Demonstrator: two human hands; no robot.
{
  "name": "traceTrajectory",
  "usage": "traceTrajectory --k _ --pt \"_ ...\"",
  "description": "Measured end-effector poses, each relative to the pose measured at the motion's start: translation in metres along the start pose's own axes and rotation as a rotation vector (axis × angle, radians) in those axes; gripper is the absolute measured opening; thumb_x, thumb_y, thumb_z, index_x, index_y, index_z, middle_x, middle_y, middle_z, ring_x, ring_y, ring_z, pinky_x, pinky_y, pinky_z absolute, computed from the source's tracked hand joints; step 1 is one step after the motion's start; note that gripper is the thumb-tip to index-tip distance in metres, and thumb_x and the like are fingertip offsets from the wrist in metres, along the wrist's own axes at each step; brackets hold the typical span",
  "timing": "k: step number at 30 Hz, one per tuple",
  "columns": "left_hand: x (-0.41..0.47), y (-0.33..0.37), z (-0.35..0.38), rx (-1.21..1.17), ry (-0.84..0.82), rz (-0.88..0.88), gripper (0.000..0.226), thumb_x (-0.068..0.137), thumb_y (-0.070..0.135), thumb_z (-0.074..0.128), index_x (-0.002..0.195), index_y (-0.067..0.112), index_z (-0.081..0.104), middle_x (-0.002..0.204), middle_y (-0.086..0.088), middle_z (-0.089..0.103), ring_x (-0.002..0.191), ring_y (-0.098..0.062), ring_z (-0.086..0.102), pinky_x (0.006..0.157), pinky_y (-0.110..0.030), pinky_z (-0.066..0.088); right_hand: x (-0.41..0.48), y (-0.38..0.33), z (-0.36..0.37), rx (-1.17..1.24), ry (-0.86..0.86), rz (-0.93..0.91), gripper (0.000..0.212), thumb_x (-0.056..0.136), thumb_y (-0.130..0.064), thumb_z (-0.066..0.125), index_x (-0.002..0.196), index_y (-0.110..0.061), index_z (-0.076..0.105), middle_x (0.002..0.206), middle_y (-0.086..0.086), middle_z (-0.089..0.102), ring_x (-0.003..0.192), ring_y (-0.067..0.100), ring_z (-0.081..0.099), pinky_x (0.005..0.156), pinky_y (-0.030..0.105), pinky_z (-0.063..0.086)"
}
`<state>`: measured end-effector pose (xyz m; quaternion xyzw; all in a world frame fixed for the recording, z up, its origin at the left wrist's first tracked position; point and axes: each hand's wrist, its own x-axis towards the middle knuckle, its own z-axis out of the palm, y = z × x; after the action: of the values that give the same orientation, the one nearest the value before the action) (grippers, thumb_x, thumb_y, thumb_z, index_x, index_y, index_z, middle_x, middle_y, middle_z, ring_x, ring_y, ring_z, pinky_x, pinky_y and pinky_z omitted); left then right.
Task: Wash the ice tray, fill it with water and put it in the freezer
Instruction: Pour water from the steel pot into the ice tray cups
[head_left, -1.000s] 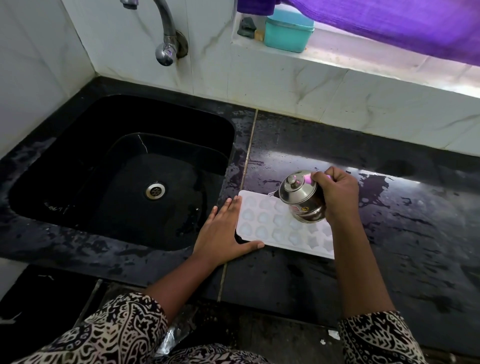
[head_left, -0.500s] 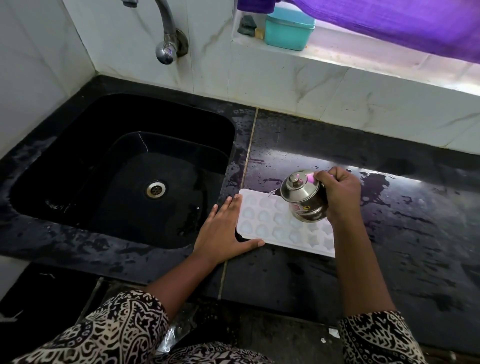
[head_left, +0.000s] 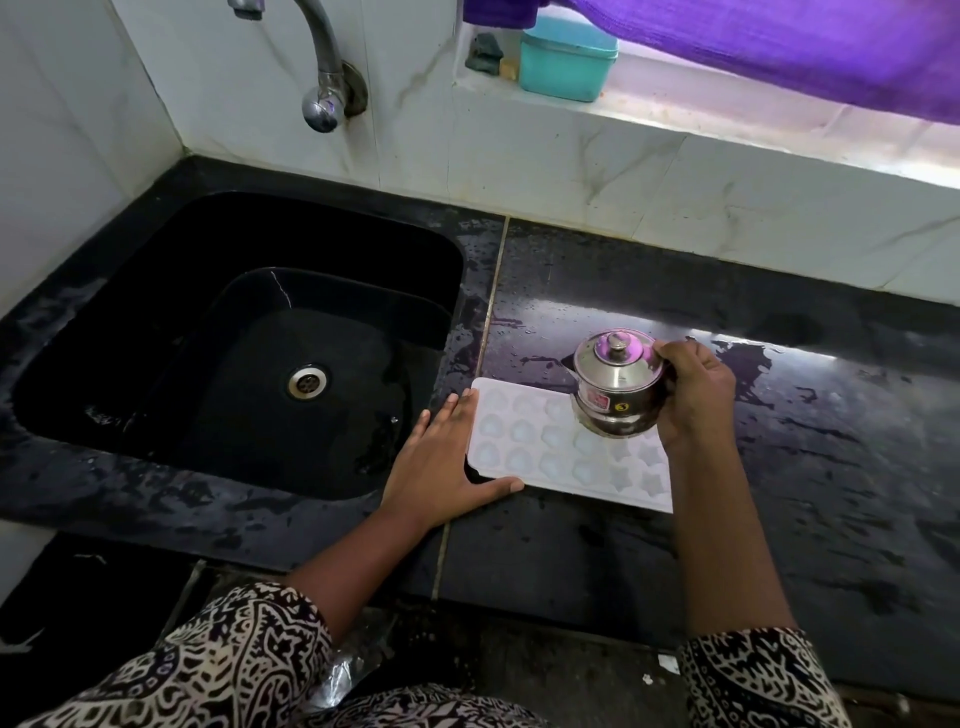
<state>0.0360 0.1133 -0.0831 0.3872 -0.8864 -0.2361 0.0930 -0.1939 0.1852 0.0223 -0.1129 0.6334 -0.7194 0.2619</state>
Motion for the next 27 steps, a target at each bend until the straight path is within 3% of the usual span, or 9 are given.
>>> traceTrajectory --k 7,14,27 --pt "0.000 0.000 0.001 0.007 0.010 0.001 0.120 0.066 0.090 0.040 0.156 0.020 0.003 0.164 0.006 0.011 0.150 -0.008 0.005 0.121 -0.034 0.003 0.004 0.001 -0.014 -0.079 0.026 -0.025 0.023 0.082 -0.006 0.060 0.062 -0.014 0.052 0.059 -0.002 0.054 0.058 0.010 0.052 0.055 0.019 0.049" --pt "0.000 0.000 0.000 0.027 0.002 0.000 0.121 0.066 0.091 0.038 0.156 0.020 0.002 0.164 0.005 0.011 0.150 -0.009 0.004 0.121 -0.034 0.004 0.004 0.001 -0.021 -0.203 0.019 -0.090 0.023 0.079 -0.008 0.063 0.062 -0.012 0.049 0.062 0.005 0.047 0.059 0.014 0.046 0.059 0.027 0.044" --pt "0.000 0.000 0.000 0.022 -0.002 0.004 0.121 0.065 0.092 0.035 0.156 0.019 0.002 0.164 0.005 0.010 0.150 -0.009 0.004 0.121 -0.034 0.003 0.004 0.002 -0.022 -0.256 0.015 -0.102 0.025 0.081 -0.011 0.063 0.061 -0.016 0.049 0.061 0.001 0.050 0.059 0.011 0.048 0.058 0.024 0.047"
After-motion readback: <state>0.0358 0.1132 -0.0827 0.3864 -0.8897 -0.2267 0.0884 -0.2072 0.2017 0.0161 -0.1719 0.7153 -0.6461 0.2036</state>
